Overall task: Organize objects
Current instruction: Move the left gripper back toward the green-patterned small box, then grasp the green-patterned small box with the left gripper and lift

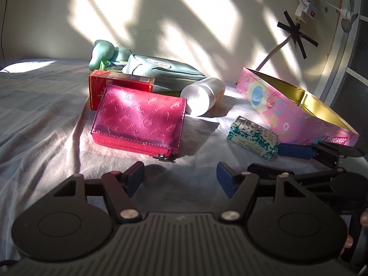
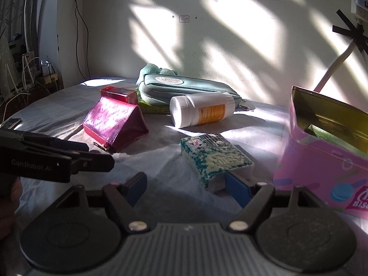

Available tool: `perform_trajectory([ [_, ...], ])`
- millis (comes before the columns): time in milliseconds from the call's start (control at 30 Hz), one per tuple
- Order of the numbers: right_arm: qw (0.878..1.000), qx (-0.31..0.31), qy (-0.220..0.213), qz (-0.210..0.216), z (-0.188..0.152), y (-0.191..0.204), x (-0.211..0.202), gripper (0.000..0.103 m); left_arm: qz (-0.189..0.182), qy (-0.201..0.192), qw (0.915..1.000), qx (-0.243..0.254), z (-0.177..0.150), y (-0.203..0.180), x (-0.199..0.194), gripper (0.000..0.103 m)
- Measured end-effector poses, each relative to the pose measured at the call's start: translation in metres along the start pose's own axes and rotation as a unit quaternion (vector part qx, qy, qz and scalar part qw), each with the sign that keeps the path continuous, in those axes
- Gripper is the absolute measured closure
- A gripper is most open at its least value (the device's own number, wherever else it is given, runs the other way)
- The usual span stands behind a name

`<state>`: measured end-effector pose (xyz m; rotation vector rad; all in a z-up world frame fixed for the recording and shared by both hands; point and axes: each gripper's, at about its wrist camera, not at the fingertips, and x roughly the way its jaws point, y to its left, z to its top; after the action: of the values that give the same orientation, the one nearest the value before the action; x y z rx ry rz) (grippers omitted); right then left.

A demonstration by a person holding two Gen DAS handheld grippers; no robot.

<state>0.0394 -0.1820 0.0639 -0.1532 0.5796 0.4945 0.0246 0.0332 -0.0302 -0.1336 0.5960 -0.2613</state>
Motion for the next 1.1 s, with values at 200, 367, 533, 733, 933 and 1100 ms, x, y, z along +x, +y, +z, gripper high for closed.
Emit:
perform_trajectory([
  [200, 1.000, 0.001, -0.009, -0.005, 0.006, -0.003, 0.002, 0.030, 0.005, 0.000, 1.0000, 0.004, 0.002, -0.001, 0.002, 0.032],
  [367, 0.999, -0.032, -0.031, -0.022, 0.017, -0.004, 0.001, 0.026, 0.002, -0.001, 1.0000, -0.004, 0.003, 0.002, 0.002, 0.032],
  [533, 0.997, -0.069, -0.003, -0.026, 0.035, -0.010, 0.033, 0.023, -0.002, -0.002, 1.0000, -0.009, 0.003, 0.003, 0.002, 0.031],
  [733, 0.994, -0.104, 0.023, -0.032, 0.034, -0.004, 0.058, 0.030, -0.009, -0.004, 0.9998, -0.019, 0.004, 0.006, 0.002, 0.030],
  [933, 0.997, -0.054, 0.042, 0.023, 0.032, -0.016, 0.048, 0.045, -0.016, -0.006, 0.9994, -0.030, 0.005, 0.009, 0.002, 0.028],
  [1100, 0.990, -0.112, 0.021, 0.086, 0.010, 0.021, 0.016, 0.044, -0.032, -0.010, 0.9977, -0.058, 0.006, 0.018, 0.000, 0.028],
])
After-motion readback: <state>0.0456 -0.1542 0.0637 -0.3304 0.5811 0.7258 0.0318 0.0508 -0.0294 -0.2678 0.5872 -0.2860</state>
